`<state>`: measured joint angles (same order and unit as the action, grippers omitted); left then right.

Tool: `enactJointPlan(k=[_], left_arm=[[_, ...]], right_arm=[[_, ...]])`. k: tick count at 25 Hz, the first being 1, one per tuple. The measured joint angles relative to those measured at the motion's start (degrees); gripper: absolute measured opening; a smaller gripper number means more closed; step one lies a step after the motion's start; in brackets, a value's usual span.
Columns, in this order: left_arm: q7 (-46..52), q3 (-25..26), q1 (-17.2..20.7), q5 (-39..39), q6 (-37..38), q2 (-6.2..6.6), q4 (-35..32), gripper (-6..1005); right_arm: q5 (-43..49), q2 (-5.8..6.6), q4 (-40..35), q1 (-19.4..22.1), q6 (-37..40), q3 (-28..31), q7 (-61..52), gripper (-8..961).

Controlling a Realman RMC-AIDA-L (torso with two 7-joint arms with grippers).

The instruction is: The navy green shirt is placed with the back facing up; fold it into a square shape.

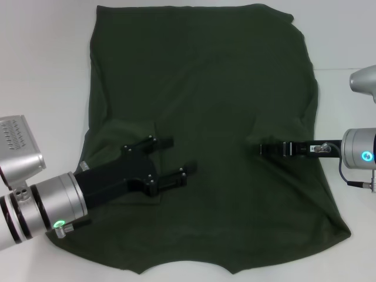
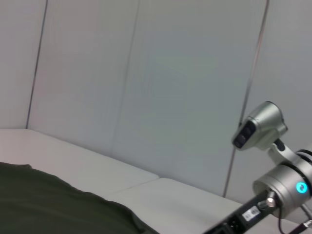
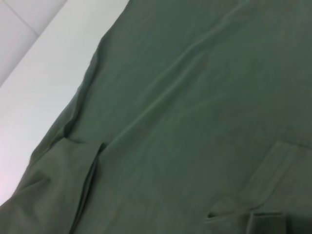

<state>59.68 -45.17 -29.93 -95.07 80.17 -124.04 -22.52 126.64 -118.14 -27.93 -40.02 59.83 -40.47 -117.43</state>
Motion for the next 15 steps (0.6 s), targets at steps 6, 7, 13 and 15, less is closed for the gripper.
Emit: enactJointPlan(k=[6, 7, 13, 15], left_arm=[[0.0, 0.0, 0.3, 0.3, -0.4, 0.11, -0.7, 823], [0.0, 0.0, 0.3, 0.3, -0.4, 0.11, -0.7, 823], [0.0, 0.0, 0.8, 0.3, -0.5, 0.36, -1.2, 824], [0.0, 0.0, 1.0, 0.3, -0.5, 0.34, -1.6, 824]], right_arm=[[0.0, -0.07, 0.0, -0.3, 1.3, 0.2, -0.1, 638], [0.0, -0.07, 0.0, -0.3, 1.4, 0.3, -0.2, 635], [-0.1, -0.36, 0.0, -1.0, 3.2, 0.2, -0.2, 625], [-0.1, -0.53, 0.0, -1.5, 4.1, 0.1, -0.3, 622]])
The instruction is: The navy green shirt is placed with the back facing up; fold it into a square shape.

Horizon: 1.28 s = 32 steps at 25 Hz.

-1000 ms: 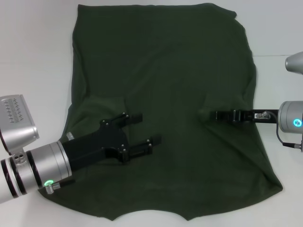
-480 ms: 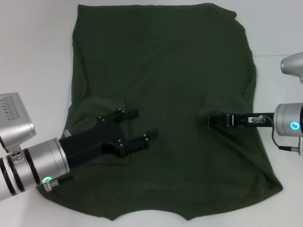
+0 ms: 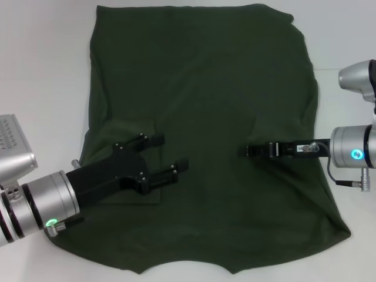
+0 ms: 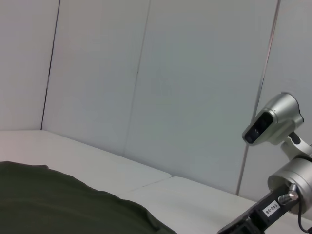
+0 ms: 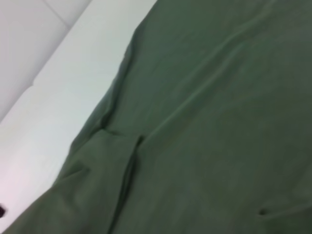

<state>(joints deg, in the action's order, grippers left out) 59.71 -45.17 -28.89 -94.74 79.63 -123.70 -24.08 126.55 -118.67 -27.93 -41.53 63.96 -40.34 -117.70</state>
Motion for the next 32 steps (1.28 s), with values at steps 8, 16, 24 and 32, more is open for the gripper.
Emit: enactJointPlan(k=[8, 16, 24, 32], left_arm=[[0.0, 0.0, 0.2, 0.0, 0.0, -0.13, -0.2, 824], [0.1, 0.0, 0.2, 0.0, 0.0, -0.14, -0.2, 823], [0.1, 0.0, -0.1, 0.0, 0.2, -0.20, -0.2, 823], [0.1, 0.0, -0.2, 0.0, 0.4, -0.23, -0.2, 824]], right_arm=[[-1.4, -0.34, -0.5, -0.2, 1.4, 0.3, 0.1, 618], [-2.1, 0.80, -3.5, 3.1, 0.3, 1.1, -1.2, 619], [-2.0, 1.70, -3.1, 4.6, -4.7, 3.4, -1.5, 618], [-1.7, 1.45, -0.7, 3.8, -8.6, 2.2, -1.4, 618]])
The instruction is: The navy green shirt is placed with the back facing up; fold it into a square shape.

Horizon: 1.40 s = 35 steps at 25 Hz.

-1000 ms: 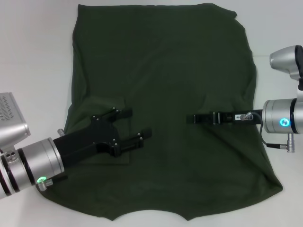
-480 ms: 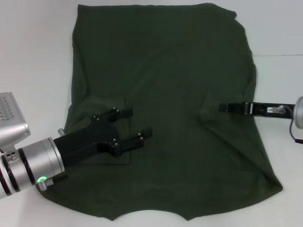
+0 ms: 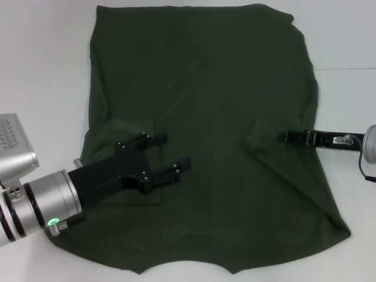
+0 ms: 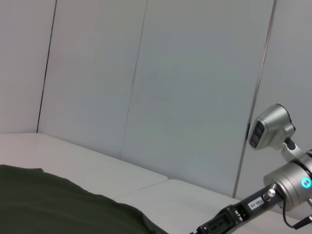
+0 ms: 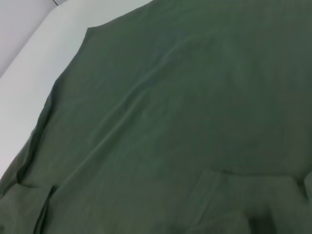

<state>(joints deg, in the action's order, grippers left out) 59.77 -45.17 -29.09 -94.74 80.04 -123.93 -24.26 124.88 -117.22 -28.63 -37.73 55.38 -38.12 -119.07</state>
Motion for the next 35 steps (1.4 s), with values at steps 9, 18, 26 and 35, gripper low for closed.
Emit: enactJointPlan(k=[9, 18, 26, 35], left_arm=[[0.0, 0.0, 0.1, 0.0, -0.1, 0.00, 0.0, 824], [0.0, 0.0, 0.2, 0.0, -0.1, 0.00, 0.0, 823], [0.0, 0.0, 0.3, 0.0, 0.1, 0.00, 0.0, 824], [0.0, 0.1, 0.5, 0.0, 0.1, 0.09, 0.0, 824]], right_arm=[[0.0, -0.60, 0.7, -0.1, -2.3, -1.3, 0.1, 617], [0.0, -0.63, 1.3, -0.3, -1.8, -1.8, -0.2, 459], [-0.2, -0.63, 1.2, -0.1, -1.6, -2.0, 0.2, 153], [-2.1, -0.63, 0.6, 0.1, 3.9, -1.4, 4.2, 7]])
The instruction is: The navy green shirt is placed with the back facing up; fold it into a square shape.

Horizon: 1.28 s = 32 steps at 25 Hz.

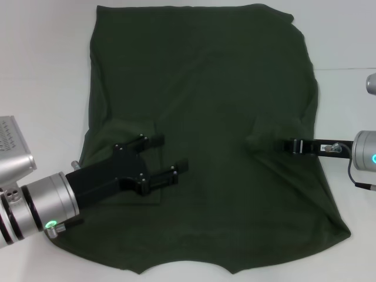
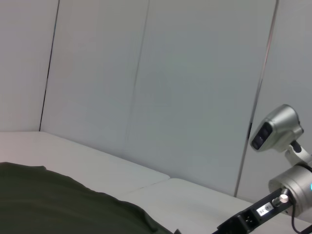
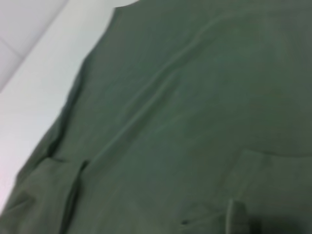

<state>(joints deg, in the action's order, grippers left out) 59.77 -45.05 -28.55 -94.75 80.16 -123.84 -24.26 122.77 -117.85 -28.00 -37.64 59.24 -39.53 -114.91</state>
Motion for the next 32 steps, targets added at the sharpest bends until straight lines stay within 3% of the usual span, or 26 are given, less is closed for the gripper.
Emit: enactJointPlan(k=[7, 17, 26, 32], left_arm=[[0.0, 2.1, 1.2, 0.0, 0.3, 0.07, -1.4, 824], [0.1, 3.7, 3.1, 0.0, 1.5, 0.02, -2.6, 823], [0.2, 4.4, 4.1, 0.0, 1.6, 0.01, -2.7, 823], [0.5, 4.7, 5.8, 0.0, 1.7, 0.31, -2.9, 824]], right_arm=[[-2.0, -0.14, 0.2, -0.5, 4.9, -0.4, 2.8, 19], [-1.7, -1.38, 0.5, -1.7, 5.3, -0.7, 3.1, 53], [-2.9, -1.19, -0.1, -0.4, 9.8, -0.4, 5.9, 84], [-6.0, -0.95, -0.6, 0.8, 13.4, -0.3, 8.5, 360]])
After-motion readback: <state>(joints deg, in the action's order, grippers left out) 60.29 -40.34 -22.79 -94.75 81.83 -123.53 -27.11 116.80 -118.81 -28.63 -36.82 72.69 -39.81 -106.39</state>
